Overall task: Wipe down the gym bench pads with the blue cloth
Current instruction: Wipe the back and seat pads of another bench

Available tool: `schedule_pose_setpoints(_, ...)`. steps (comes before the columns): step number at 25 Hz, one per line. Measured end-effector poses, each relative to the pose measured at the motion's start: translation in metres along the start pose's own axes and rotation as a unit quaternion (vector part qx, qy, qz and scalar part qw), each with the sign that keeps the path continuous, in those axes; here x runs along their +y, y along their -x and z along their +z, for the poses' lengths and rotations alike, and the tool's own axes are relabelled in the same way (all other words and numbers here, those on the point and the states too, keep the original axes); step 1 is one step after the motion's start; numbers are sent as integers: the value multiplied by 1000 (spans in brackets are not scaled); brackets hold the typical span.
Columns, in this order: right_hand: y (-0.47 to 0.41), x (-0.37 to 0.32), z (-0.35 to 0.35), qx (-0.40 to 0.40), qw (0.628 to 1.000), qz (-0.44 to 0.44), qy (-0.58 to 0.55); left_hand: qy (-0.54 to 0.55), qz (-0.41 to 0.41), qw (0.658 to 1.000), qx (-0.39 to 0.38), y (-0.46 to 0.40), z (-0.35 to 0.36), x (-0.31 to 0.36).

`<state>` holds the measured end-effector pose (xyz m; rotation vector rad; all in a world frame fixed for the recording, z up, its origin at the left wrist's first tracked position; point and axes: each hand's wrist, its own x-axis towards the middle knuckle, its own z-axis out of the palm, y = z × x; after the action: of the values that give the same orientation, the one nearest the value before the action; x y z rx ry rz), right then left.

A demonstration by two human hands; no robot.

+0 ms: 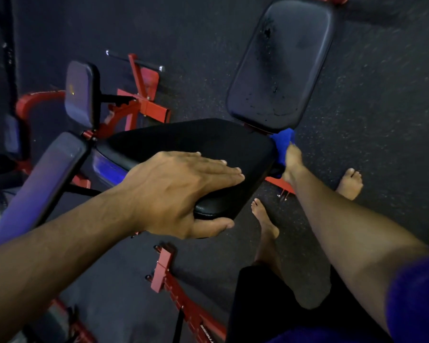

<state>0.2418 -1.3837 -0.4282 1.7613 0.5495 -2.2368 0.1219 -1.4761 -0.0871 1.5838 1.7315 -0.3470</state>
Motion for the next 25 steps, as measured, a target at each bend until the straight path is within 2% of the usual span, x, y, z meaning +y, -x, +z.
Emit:
schedule_pose_setpoints(3,23,23,4,63,992,-107,-12,3,5,1000,8,0,-1,-3)
schedule_pose_setpoints(6,25,29,7,63,989,-121,-52,4,14,1000,12,2,2,-2)
schedule_pose_setpoints(8,3,8,8,59,995,-80,-1,8,17,1000,20,1,2,-4)
schedule_pose_setpoints(11,-25,-20,2,28,987,-33,154,8,17,999,30,1,1,-1)
schedule_pose_setpoints(15,4,-49,-19,-23,957,-122,261,13,-2,1000,17,2,-4,2)
schedule_pose_setpoints(17,29,-58,-42,-8,960,-145,238,8,-13,1000,25,4,-5,2)
schedule_pose_setpoints(21,93,-66,-84,23,985,-144,91,0,-46,996,74,11,-7,6)
schedule_pose_setpoints(23,126,-62,-90,39,985,-133,103,-16,-73,990,120,15,-6,10)
schedule_pose_setpoints(25,153,-59,-90,20,979,-138,152,-36,-105,982,153,15,-4,12)
